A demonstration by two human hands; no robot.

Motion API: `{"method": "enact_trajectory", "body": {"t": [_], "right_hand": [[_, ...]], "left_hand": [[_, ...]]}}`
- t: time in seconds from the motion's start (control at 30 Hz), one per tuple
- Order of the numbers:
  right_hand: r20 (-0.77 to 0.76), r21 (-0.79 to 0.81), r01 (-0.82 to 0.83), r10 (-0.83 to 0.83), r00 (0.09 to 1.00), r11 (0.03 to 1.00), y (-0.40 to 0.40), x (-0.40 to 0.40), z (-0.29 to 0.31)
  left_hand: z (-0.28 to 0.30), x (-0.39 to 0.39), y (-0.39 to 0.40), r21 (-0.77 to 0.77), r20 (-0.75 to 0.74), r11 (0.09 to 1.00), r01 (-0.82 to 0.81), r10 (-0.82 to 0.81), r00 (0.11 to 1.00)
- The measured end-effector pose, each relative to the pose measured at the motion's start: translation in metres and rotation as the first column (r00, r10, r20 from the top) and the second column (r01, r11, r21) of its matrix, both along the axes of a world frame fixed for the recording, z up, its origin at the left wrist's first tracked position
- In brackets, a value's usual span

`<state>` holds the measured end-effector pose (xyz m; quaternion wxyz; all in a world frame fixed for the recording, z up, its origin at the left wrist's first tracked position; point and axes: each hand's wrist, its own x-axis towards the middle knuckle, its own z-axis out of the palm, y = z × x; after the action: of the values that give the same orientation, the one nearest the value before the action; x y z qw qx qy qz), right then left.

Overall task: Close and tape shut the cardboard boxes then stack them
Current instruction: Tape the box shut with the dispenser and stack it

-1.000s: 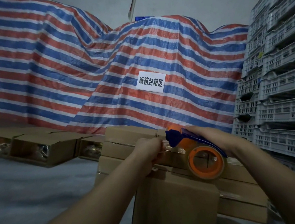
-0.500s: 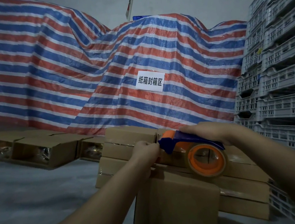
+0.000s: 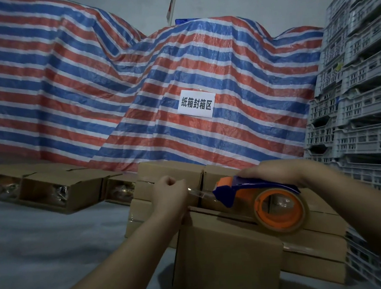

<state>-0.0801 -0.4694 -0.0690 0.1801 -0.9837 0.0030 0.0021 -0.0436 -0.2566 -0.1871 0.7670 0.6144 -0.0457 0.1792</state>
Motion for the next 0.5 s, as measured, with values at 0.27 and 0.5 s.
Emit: {"method": "enact_trajectory", "body": {"t": [0.27, 0.5], "right_hand": [[-0.083, -0.175, 0.042, -0.058, 0.995, 0.984, 0.029, 0.027, 0.002], [-0.137, -0.175, 0.026, -0.051, 0.989, 0.984, 0.029, 0.039, 0.001]], "left_hand": [[-0.026, 0.006, 0.028, 0.219, -0.024, 0.975, -0.04, 0.046, 0.999], [-0.039, 0.012, 0.03, 0.17, -0.044, 0.985, -0.017, 0.024, 0.999]]}}
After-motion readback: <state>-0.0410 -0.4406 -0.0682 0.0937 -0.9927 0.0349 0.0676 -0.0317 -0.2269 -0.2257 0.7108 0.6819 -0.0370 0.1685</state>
